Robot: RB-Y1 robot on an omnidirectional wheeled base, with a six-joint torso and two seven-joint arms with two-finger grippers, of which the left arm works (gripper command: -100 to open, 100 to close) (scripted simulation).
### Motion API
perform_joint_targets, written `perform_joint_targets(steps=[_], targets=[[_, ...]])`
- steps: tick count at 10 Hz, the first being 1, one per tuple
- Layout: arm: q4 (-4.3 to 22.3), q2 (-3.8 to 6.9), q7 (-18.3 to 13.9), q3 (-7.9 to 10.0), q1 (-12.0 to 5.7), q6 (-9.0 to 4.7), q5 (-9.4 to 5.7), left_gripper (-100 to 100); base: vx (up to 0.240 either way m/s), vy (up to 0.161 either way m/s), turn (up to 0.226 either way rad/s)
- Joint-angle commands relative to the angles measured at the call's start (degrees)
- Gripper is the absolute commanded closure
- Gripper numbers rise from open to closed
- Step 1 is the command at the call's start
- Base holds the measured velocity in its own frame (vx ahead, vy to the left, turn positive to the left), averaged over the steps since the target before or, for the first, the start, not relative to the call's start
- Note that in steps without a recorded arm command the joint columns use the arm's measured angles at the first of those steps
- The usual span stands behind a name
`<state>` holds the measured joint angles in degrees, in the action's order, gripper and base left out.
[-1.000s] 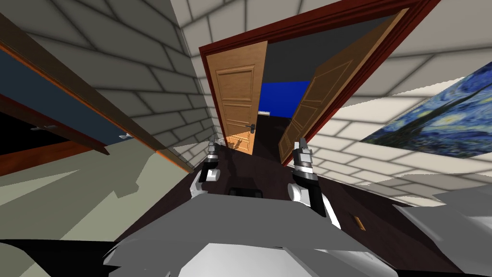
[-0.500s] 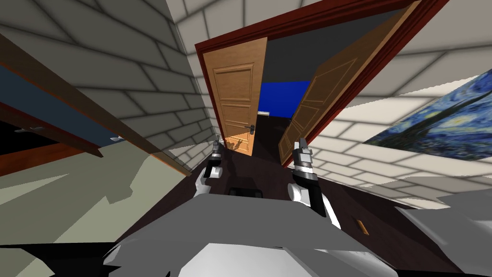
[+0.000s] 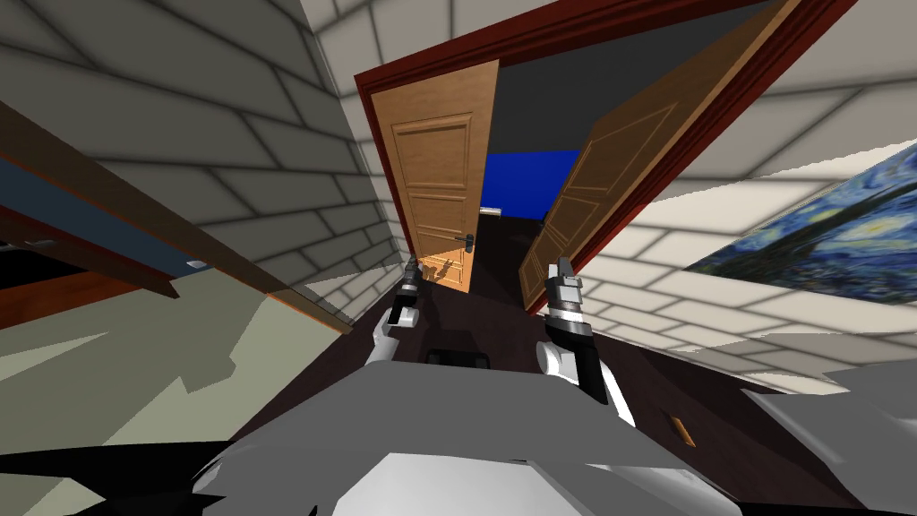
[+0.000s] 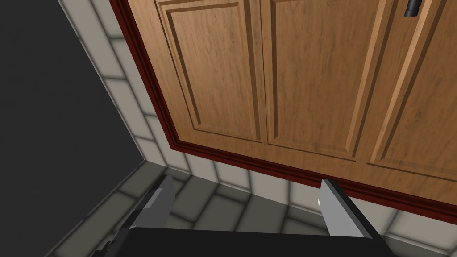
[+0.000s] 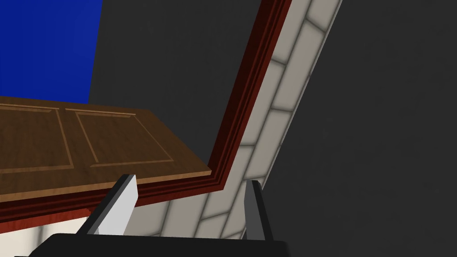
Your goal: Push the door open
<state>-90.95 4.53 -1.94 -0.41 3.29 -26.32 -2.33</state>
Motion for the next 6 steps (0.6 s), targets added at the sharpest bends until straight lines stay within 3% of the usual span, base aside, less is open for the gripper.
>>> perform_joint_targets(steps=[1,6], targets=[[2.9,0.20,-0.1,-0.10,-1.59,-0.20,0.05,-100,0.099,-0.007,-0.019],[11.6,0.02,0.1,-0.52,-6.68,-0.07,0.40,-100,0.099,-0.004,-0.018]])
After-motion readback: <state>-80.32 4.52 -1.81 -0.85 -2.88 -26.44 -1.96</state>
